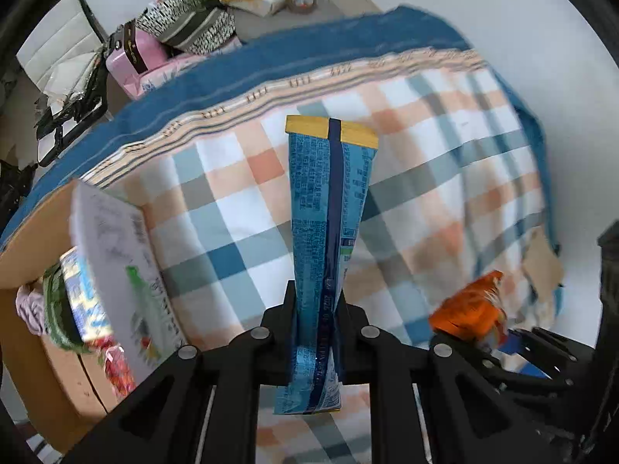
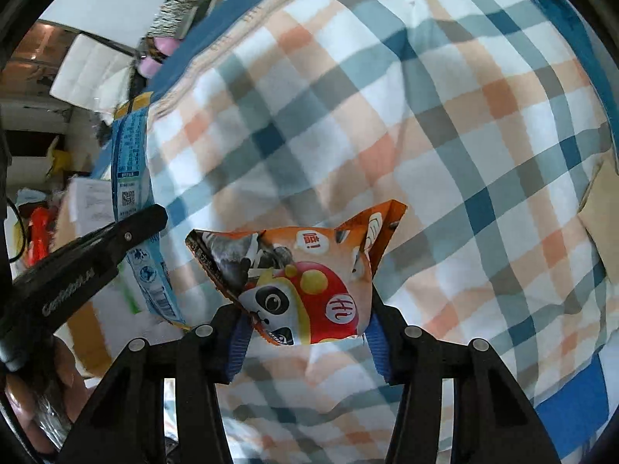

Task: Organize soft objects
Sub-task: 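Lower the blue stick into the box with the left tool while the right drops the panda bag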

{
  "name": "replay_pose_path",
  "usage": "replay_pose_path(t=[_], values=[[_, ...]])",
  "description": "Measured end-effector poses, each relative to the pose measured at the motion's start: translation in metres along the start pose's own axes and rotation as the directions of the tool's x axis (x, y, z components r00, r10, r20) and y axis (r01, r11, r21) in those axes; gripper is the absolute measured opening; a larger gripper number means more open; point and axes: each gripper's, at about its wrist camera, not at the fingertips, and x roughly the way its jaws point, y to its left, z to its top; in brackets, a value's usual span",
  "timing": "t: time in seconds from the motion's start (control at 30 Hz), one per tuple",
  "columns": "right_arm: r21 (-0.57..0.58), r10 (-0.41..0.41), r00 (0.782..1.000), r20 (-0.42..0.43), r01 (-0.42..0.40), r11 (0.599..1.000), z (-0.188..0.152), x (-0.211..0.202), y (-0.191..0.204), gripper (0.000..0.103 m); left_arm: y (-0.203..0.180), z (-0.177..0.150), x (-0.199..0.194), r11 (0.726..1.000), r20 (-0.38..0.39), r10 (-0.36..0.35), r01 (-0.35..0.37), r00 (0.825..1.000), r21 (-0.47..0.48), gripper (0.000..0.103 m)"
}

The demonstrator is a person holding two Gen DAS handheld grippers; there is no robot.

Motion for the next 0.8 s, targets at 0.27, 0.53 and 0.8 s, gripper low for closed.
replay_pose_path(t=[0.27,0.53,0.8], values=[[-0.123,0.061,0.995,0.083,-0.051,0.991,-0.031,-0.061,0.064,0.054,0.052,-0.025,-0.077,0.997,0.113,-0.040,0.048,0.993,-0.065,0.012],[-0.312,0.159,0.982,0.100,-0.121,0.942,-0.072,-0.085,0.196,0.054,0.165,-0.068,-0.146,0.981,0.201,0.040,0.000,0.979,-0.192,0.012],[-0.413,0.170,0.985,0.017,-0.148,0.899,-0.108,-0.049,0.298,0.054,0.267,-0.112,-0.144,0.939,0.152,0.072,-0.016,0.986,-0.343,0.012]])
